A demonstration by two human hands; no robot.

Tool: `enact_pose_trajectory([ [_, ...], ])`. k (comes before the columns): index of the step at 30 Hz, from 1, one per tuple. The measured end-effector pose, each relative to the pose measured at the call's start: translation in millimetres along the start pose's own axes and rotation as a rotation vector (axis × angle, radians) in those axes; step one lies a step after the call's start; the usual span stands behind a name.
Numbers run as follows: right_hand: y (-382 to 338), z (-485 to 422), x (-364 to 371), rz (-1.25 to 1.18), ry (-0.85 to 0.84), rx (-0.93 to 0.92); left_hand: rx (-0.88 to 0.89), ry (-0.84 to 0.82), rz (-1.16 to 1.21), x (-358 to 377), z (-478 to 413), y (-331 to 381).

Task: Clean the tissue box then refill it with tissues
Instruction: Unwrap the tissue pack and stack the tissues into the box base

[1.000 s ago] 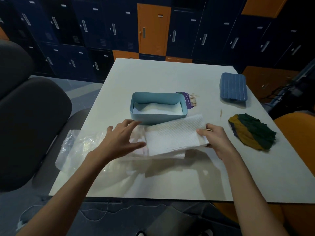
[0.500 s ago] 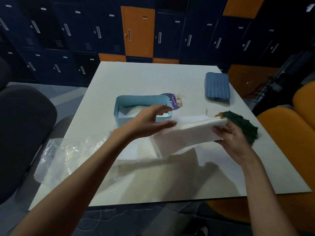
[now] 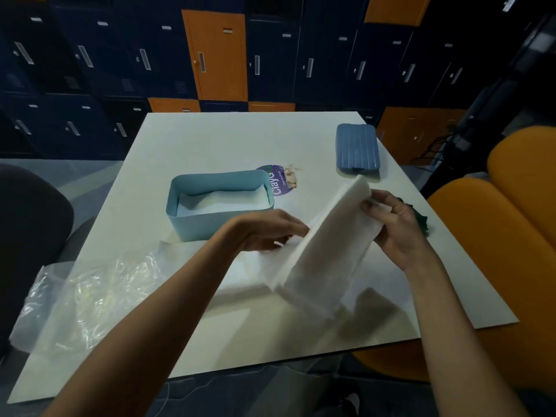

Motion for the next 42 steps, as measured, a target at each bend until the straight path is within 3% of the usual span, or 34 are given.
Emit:
enact_pose_trajectory([
  [3, 4, -9, -6, -0.039, 0.05, 0.063, -0.03, -0.11, 0.117, 13, -5, -17],
  [9, 72, 5, -6, -0.172, 0.207, 0.391, -0.115, 0.065, 0.628, 31, -27, -46],
  [12, 85, 17, 1, -0.187, 0.214, 0.429, -0.14, 0.098, 0.838, 40, -29, -53],
  [20, 73, 25, -13, -0.023, 0.25, 0.392, 0.179, 0.398, 0.409, 8, -17, -21],
  [22, 73, 30, -15, -0.022, 0.228, 0.352, 0.23, 0.395, 0.347, 1, -11, -16],
  [29, 3, 31, -8, 0.102, 0.088, 0.035, 0.141, 0.21, 0.612, -6, -7, -24],
  [32, 0, 20, 6, 0.097, 0.016, 0.095, 0.073, 0.169, 0.764, 0, -13, -39],
  [35, 36, 9, 13, 0.07, 0.048, 0.247, 0.023, 0.161, 0.863, 9, -18, -51],
  [42, 76, 2, 15, -0.025, 0.129, 0.315, -0.063, 0.162, 0.769, 22, -19, -62],
])
Point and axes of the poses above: each hand's wrist, its own z-axis away from the middle knuckle, its own x-axis out of the palm, y = z × x, the point moved 6 cm from there along -z, towards the middle knuckle
